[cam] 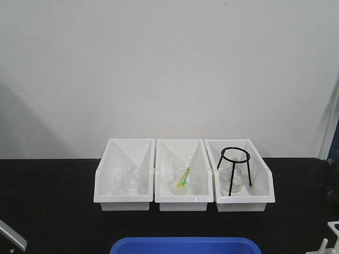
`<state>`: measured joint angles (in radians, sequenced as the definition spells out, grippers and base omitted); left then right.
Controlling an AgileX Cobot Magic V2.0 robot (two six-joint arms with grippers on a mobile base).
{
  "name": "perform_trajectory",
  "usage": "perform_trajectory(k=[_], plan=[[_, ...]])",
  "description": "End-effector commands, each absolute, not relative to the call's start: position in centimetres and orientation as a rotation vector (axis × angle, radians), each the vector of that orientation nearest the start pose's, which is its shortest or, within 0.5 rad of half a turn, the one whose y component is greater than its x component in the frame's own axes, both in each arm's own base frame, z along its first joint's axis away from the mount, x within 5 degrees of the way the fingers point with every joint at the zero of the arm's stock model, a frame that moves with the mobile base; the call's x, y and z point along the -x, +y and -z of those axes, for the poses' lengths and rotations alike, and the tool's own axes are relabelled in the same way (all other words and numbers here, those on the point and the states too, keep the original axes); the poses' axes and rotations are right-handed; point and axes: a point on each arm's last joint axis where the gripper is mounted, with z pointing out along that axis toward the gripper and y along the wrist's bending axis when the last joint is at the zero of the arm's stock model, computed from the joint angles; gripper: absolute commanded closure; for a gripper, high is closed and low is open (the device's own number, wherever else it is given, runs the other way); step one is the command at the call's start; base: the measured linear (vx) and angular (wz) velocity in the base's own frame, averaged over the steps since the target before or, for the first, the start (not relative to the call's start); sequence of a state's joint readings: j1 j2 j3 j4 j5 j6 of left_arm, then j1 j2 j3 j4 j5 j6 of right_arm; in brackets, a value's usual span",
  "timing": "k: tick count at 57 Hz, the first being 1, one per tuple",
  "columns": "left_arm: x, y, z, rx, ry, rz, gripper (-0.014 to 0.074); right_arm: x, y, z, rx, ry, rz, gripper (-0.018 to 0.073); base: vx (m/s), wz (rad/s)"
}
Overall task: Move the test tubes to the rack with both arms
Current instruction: 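Close the left gripper on the test tube and lift it from the beaker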
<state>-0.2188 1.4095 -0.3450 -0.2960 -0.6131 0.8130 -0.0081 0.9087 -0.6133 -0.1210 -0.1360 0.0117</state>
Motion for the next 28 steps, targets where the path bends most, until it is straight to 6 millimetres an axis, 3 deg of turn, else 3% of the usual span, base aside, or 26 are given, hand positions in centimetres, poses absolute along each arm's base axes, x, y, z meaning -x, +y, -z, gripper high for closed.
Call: perform_trajectory(k=[1, 12, 28], plan=[[-24.16, -3.55, -19.62, -0.583, 1.731, -0.432, 0.0021, -19.68, 0.02, -35.24, 0.102, 1.516, 0.082, 0.0127, 0.00, 0.00], [-24.32, -3.48, -19.80, -0.565, 1.699, -0.448, 0.0036, -19.68, 0.02, -35.24, 0.102, 1.516, 0.082, 0.0127, 0.00, 0.00], [-24.34, -3.35, -20.03, -0.538, 1.679, -0.460, 0.0138, -19.68, 0.02, -35.24, 0.102, 1.516, 0.082, 0.0127, 0.00, 0.00]])
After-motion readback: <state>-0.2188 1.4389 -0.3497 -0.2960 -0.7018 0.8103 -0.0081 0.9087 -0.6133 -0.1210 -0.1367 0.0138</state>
